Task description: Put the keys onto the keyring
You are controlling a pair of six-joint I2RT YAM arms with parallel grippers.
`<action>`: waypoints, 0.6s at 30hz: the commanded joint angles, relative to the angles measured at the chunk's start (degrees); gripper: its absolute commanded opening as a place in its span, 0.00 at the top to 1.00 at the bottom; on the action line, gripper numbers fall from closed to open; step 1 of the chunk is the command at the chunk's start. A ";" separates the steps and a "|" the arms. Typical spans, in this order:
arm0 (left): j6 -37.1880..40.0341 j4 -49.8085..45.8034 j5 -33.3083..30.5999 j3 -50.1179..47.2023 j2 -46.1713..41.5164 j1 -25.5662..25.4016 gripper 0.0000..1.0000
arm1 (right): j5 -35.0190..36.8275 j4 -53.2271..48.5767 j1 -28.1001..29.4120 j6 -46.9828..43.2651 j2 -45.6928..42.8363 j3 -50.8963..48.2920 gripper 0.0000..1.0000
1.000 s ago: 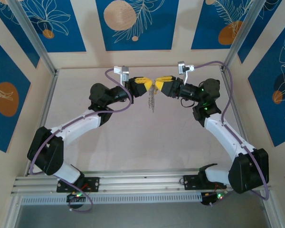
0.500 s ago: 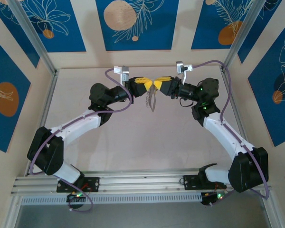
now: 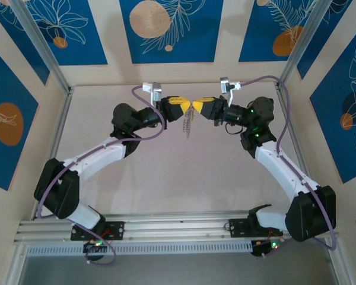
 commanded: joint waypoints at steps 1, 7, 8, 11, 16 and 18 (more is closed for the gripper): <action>1.83 0.57 0.32 0.00 -3.21 1.92 0.78 | -0.41 -4.48 -1.47 -2.91 -1.39 1.99 1.00; 3.30 -3.04 0.51 -0.78 -5.52 3.68 0.46 | -1.33 -11.33 -2.01 -8.11 -1.14 4.88 1.00; 3.97 -4.28 0.83 -0.64 -5.85 4.03 0.44 | -1.51 -12.80 -1.94 -9.28 -1.05 5.46 1.00; 6.74 -10.27 2.85 0.73 -6.62 5.26 0.39 | -2.22 -18.17 -1.76 -13.90 -0.66 7.45 1.00; 15.57 -26.11 7.11 5.61 -6.82 6.33 0.33 | -4.01 -29.07 -1.64 -23.36 0.68 11.82 1.00; 19.95 -33.30 7.92 8.09 -6.76 6.44 0.31 | -5.00 -33.99 -1.58 -27.83 1.64 14.06 1.00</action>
